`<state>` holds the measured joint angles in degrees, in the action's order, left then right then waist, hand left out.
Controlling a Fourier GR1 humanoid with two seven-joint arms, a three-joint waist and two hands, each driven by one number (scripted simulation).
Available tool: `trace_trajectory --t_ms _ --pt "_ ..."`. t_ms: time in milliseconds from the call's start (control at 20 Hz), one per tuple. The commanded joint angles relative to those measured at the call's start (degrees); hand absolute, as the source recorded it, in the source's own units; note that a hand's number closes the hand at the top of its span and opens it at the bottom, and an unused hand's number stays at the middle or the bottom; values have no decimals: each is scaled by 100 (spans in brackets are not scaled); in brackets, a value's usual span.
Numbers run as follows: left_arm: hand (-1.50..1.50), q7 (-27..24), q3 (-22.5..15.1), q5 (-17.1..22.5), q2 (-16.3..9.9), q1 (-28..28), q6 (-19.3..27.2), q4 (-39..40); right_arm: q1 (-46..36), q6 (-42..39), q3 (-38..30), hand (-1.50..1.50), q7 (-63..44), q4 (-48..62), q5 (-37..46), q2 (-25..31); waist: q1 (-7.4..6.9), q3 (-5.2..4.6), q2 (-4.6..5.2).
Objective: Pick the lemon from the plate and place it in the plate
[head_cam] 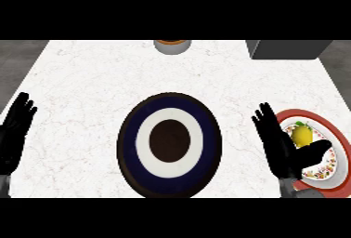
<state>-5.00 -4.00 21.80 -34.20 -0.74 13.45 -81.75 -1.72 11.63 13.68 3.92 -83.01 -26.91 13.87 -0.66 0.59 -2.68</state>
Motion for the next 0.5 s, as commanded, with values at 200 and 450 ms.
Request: trace_trajectory --t_ms 200,450 --pt "0 -272 -550 -292 334 -102 -245 -211 -1566 1989 -1537 150 -391 1042 554 571 -28 -76 321" --pt "0 -245 -764 -235 616 -102 -307 -85 -1302 4093 -1657 -150 165 1834 2065 943 23 -87 391"
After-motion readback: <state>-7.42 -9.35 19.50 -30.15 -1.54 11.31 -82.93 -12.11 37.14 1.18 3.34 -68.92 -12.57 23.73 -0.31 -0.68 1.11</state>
